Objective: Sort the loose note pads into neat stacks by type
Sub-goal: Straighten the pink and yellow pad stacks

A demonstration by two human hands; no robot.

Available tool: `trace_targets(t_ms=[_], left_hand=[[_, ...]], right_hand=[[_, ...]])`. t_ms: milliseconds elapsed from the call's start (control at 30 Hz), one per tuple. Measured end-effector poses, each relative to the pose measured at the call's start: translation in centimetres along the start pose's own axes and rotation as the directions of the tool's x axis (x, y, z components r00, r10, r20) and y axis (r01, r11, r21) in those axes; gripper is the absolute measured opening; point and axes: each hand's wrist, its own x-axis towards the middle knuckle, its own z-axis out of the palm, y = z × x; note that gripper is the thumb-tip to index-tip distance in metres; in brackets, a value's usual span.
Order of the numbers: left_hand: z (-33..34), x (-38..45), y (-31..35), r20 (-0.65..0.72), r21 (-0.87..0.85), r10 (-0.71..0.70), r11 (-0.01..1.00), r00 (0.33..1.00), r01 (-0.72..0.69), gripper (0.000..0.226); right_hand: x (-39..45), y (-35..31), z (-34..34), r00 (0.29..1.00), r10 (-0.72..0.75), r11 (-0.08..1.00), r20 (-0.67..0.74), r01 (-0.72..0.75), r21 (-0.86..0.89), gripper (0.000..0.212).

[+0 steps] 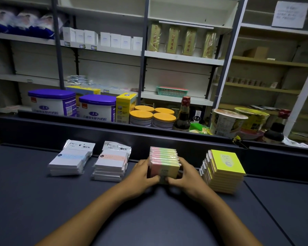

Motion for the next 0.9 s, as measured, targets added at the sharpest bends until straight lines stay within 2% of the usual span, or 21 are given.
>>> trace_targets(t_ms=[100, 233, 333, 367, 433, 533, 667, 900], left_hand=[[0.1, 0.1, 0.0, 0.014, 0.045, -0.023, 0.999, 1.0, 0.022, 0.056], [-0.1, 0.1, 0.3, -0.019, -0.022, 0.013, 1.0, 1.0, -0.014, 0.045], [-0.6, 0.4, 0.8, -0.107, -0.092, -0.004, 0.996, 0.994, -0.006, 0.034], [-0.7, 0.5, 1.1, -0.124, -0.15, -0.022, 0.989, 0.992, 0.003, 0.038], [-0.7, 0.6, 1.6, -0.129, -0.251, -0.089, 0.967, 0.988, 0.054, 0.06], [-0.5, 0.6, 1.8, -0.163, -0.182, -0.199, 0.969, 0.966, 0.168, 0.075], [0.0, 0.8, 1.7, -0.25, -0.096, -0.336, 0.942, 0.908, 0.322, 0.088], [0.1, 1.2, 2.2, -0.221, -0.034, -0.375, 0.926, 0.9, 0.377, 0.087]], right_hand=[[-0.2, -0.1, 0.3, 1.0, 0.006, 1.0, -0.002, -0.006, 0.019, 0.066], [0.0, -0.5, -0.2, 1.0, 0.001, 1.0, 0.0, -0.001, 0.009, 0.06], [0.2, -0.8, -0.8, 0.999, 0.036, 0.996, -0.027, -0.034, 0.087, 0.036], [0.3, -1.0, -0.9, 0.997, 0.065, 0.991, -0.036, -0.06, 0.123, 0.026], [0.3, -1.2, -1.0, 0.986, 0.157, 0.97, -0.053, -0.144, 0.195, 0.013], [0.3, -1.4, -1.1, 0.959, 0.274, 0.95, -0.073, -0.259, 0.172, 0.024], [0.3, -1.1, -1.0, 0.936, 0.336, 0.939, -0.104, -0.324, 0.116, 0.043], [0.6, -0.8, -0.7, 0.922, 0.36, 0.932, -0.141, -0.348, 0.1, 0.061]])
